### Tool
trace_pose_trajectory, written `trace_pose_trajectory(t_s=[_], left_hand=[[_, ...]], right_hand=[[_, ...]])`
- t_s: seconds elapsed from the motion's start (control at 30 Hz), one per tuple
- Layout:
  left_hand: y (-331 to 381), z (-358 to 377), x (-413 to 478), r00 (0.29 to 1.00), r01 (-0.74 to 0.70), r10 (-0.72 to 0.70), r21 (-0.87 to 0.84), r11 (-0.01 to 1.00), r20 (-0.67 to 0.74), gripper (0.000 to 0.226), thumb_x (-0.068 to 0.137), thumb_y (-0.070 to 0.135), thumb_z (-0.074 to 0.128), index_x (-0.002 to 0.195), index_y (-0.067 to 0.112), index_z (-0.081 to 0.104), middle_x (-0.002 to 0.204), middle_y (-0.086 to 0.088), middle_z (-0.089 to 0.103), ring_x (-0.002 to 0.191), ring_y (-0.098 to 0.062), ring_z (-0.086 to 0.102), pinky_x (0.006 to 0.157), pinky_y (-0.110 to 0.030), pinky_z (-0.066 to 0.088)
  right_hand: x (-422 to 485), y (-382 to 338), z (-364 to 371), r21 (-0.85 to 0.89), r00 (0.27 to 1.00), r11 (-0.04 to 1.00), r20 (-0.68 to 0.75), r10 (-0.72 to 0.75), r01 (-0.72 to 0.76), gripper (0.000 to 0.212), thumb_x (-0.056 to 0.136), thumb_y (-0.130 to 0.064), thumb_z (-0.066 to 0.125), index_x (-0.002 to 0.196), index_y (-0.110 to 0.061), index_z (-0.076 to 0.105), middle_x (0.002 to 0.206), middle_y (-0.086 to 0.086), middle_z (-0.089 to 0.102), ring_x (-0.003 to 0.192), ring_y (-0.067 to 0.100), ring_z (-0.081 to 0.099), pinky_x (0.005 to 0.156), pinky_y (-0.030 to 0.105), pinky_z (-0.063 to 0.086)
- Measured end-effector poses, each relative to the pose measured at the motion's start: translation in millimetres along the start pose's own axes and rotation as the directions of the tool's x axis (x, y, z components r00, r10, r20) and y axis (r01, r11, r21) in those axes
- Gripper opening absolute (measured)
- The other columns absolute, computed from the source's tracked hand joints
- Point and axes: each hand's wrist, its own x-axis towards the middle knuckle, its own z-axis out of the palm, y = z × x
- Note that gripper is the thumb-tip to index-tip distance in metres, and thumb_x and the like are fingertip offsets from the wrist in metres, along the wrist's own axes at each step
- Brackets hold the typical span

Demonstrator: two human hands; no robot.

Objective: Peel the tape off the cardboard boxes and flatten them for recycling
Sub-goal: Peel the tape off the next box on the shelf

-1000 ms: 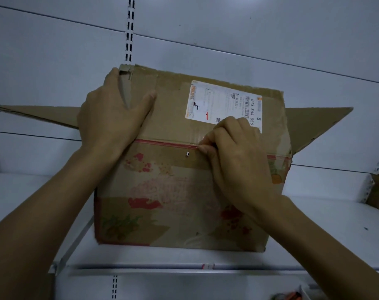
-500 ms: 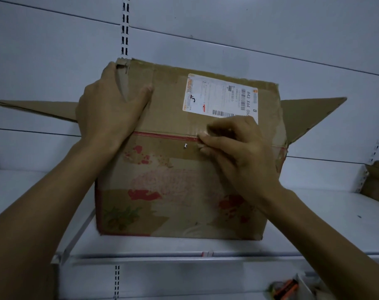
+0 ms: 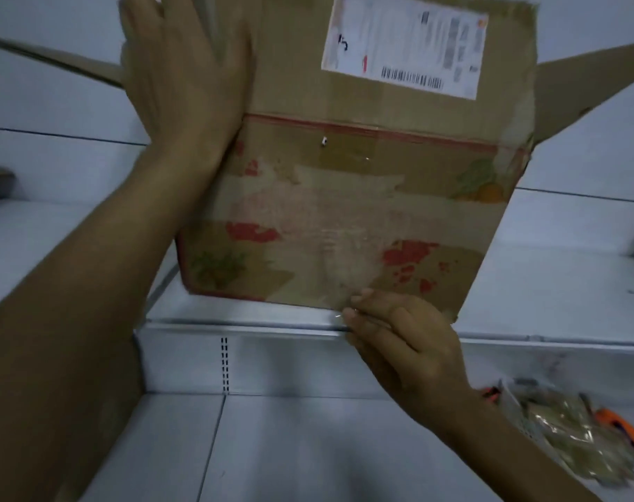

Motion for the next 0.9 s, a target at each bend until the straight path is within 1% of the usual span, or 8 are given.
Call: trace_pose_trajectory(t_s=[0.1, 0.2, 0.27, 0.37, 0.57, 0.7, 0.77, 0.9], left_hand=[[0, 1, -41, 0.987, -0.16, 0.162, 0.15, 0.976, 0.0, 0.056, 0.099, 0.045, 0.022, 0.149, 0.021, 0.028, 0.156, -0.016, 0.02, 0.145, -0.028, 0.018, 0.115, -0.039, 0.009], [-6, 6, -98, 0.925, -0.374, 0.349, 0.198, 0.906, 0.151, 0.056, 0.101, 0.044, 0.021, 0.152, 0.019, 0.015, 0.157, -0.021, 0.013, 0.146, -0.032, 0.008, 0.115, -0.052, 0.007], [-13, 12, -124, 0.825, -0.554, 0.514, 0.157, 0.818, 0.234, 0.058, 0.101, 0.048, 0.023, 0.151, 0.021, 0.01, 0.158, -0.019, 0.008, 0.145, -0.031, 0.004, 0.115, -0.054, 0.006], [-23, 11, -132, 0.642, -0.751, 0.707, 0.056, 0.658, 0.299, 0.058, 0.098, 0.054, 0.029, 0.149, 0.025, 0.024, 0.155, -0.02, 0.019, 0.143, -0.037, 0.014, 0.114, -0.057, 0.009], [-26, -3, -124, 0.554, -0.798, 0.722, 0.018, 0.602, 0.415, 0.068, 0.094, 0.061, 0.036, 0.15, 0.023, 0.025, 0.153, -0.028, 0.019, 0.143, -0.042, 0.008, 0.113, -0.061, 0.006], [-25, -8, -131, 0.558, -0.764, 0.671, -0.014, 0.645, 0.489, 0.079, 0.088, 0.071, 0.031, 0.151, 0.022, 0.02, 0.154, -0.028, 0.012, 0.142, -0.045, 0.006, 0.113, -0.058, -0.001], [-24, -11, -135, 0.586, -0.716, 0.646, -0.06, 0.695, 0.489, 0.08, 0.087, 0.071, 0.031, 0.15, 0.022, 0.023, 0.155, -0.026, 0.011, 0.144, -0.042, 0.004, 0.114, -0.055, -0.002], [-22, -13, -136, 0.608, -0.676, 0.632, -0.104, 0.729, 0.48, 0.087, 0.083, 0.074, 0.038, 0.15, 0.02, 0.027, 0.157, -0.023, 0.009, 0.145, -0.039, 0.001, 0.115, -0.055, -0.003]], right_hand=[[-2, -7, 1, -0.001, 0.996, 0.996, -0.011, 0.085, -0.085, 0.022, 0.085, -0.016, 0.073, 0.102, -0.002, 0.074, 0.108, 0.012, 0.069, 0.1, 0.027, 0.065, 0.086, 0.036, 0.049], [-4, -16, 3, 0.003, 0.991, 0.992, -0.029, 0.13, -0.129, 0.024, 0.088, -0.019, 0.07, 0.104, -0.003, 0.073, 0.109, 0.012, 0.069, 0.101, 0.028, 0.064, 0.088, 0.037, 0.048], [-13, -29, 7, 0.01, 0.988, 0.988, -0.015, 0.152, -0.152, 0.025, 0.088, -0.021, 0.067, 0.106, -0.004, 0.072, 0.111, 0.011, 0.068, 0.104, 0.027, 0.063, 0.091, 0.036, 0.045], [-44, -49, 15, 0.02, 0.987, 0.987, 0.039, 0.156, -0.157, 0.025, 0.087, -0.024, 0.068, 0.104, -0.007, 0.073, 0.111, 0.008, 0.069, 0.108, 0.023, 0.059, 0.093, 0.032, 0.042], [-49, -72, -9, 0.047, 0.985, 0.989, -0.095, 0.146, -0.142, 0.021, 0.084, -0.021, 0.073, 0.102, -0.011, 0.075, 0.113, 0.003, 0.059, 0.102, 0.02, 0.06, 0.09, 0.03, 0.043], [0, -41, -32, 0.012, 0.954, 0.978, -0.217, 0.206, -0.209, 0.03, 0.088, -0.014, 0.065, 0.118, -0.012, 0.065, 0.122, 0.014, 0.057, 0.108, 0.028, 0.055, 0.088, 0.037, 0.041], [21, -19, -30, -0.032, 0.952, 0.962, -0.15, 0.265, -0.273, 0.042, 0.091, -0.028, 0.063, 0.126, -0.005, 0.06, 0.133, 0.023, 0.049, 0.119, 0.031, 0.048, 0.094, 0.041, 0.039], [28, 6, -10, -0.243, 0.975, 0.959, 0.131, 0.179, -0.143, 0.083, 0.086, -0.066, 0.05, 0.14, -0.004, 0.044, 0.148, 0.024, 0.034, 0.134, 0.035, 0.035, 0.104, 0.048, 0.032]])
